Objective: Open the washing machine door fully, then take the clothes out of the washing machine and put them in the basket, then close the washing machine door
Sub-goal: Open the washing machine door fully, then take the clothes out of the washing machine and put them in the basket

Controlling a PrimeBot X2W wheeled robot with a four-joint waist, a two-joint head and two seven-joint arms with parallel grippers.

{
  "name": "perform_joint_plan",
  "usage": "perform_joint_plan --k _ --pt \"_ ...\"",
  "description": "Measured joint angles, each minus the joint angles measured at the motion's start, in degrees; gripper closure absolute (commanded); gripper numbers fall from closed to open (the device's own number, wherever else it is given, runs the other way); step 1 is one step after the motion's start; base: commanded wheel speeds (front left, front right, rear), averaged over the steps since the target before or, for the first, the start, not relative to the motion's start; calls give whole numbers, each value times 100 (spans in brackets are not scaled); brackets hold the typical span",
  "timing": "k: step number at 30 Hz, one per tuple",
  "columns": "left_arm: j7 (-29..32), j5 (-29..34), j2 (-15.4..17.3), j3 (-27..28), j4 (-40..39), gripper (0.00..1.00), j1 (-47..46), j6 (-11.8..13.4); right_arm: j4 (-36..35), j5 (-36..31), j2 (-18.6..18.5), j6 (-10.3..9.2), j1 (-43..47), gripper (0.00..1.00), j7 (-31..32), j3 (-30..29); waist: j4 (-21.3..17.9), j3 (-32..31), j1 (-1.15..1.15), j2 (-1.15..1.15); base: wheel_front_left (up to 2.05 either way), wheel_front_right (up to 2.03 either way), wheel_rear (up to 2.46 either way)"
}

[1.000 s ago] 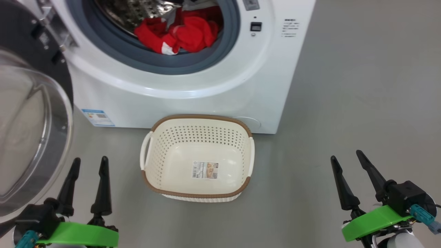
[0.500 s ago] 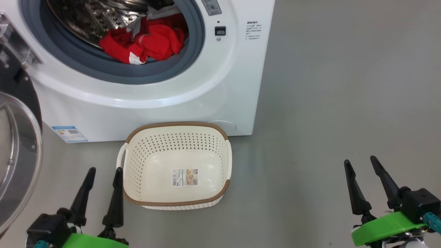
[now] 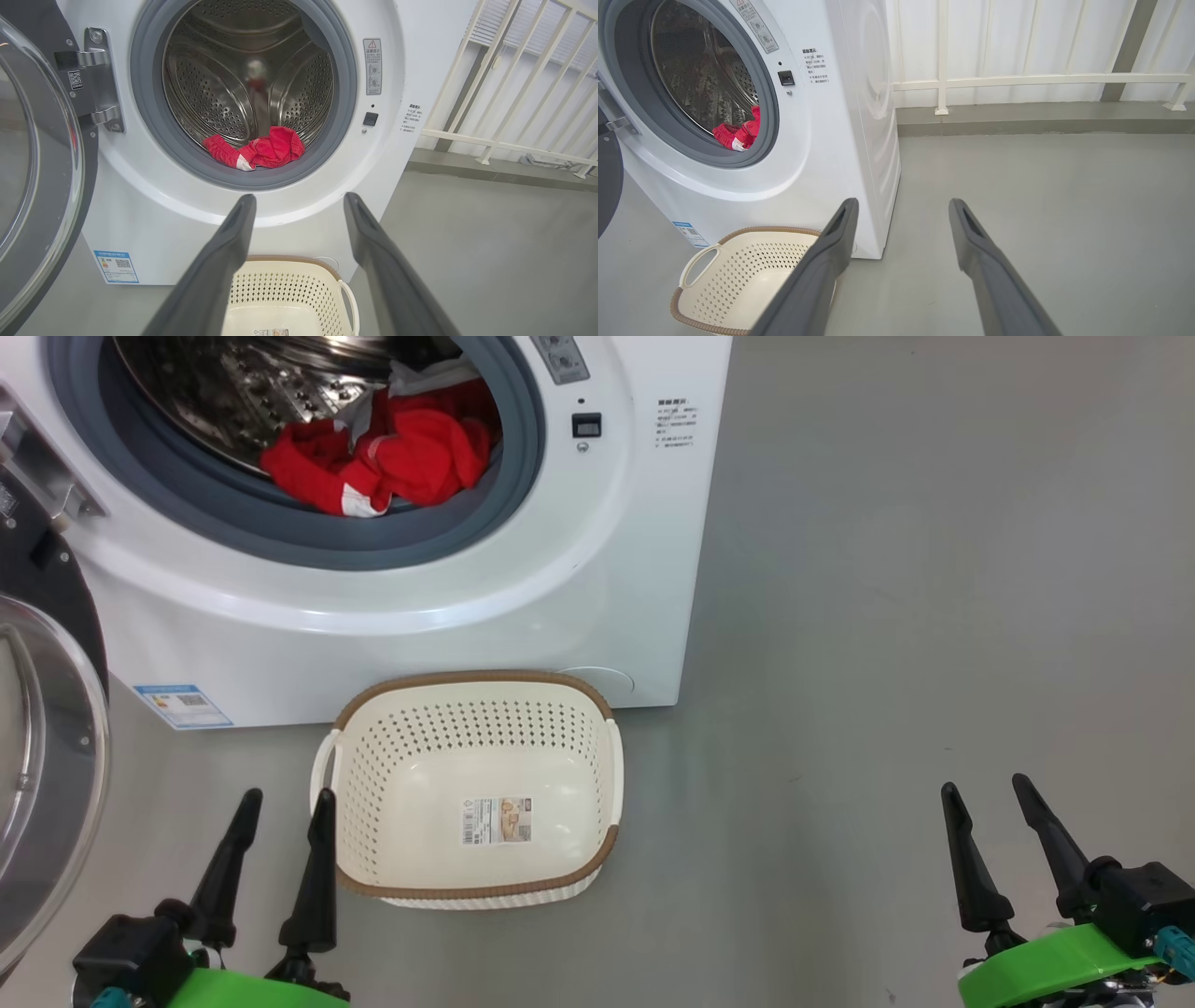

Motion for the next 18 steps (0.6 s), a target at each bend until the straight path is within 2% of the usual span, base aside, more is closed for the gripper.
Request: perform_joint_plan --k 11,18 --pt "0 5 5 -44 -46 0 -1 0 -11 0 14 0 0 0 0 -12 70 14 0 0 5 -7 2" --pt "0 11 60 -87 -76 0 -2 0 -16 0 18 0 -1 0 0 -11 70 40 0 0 77 -78 1"
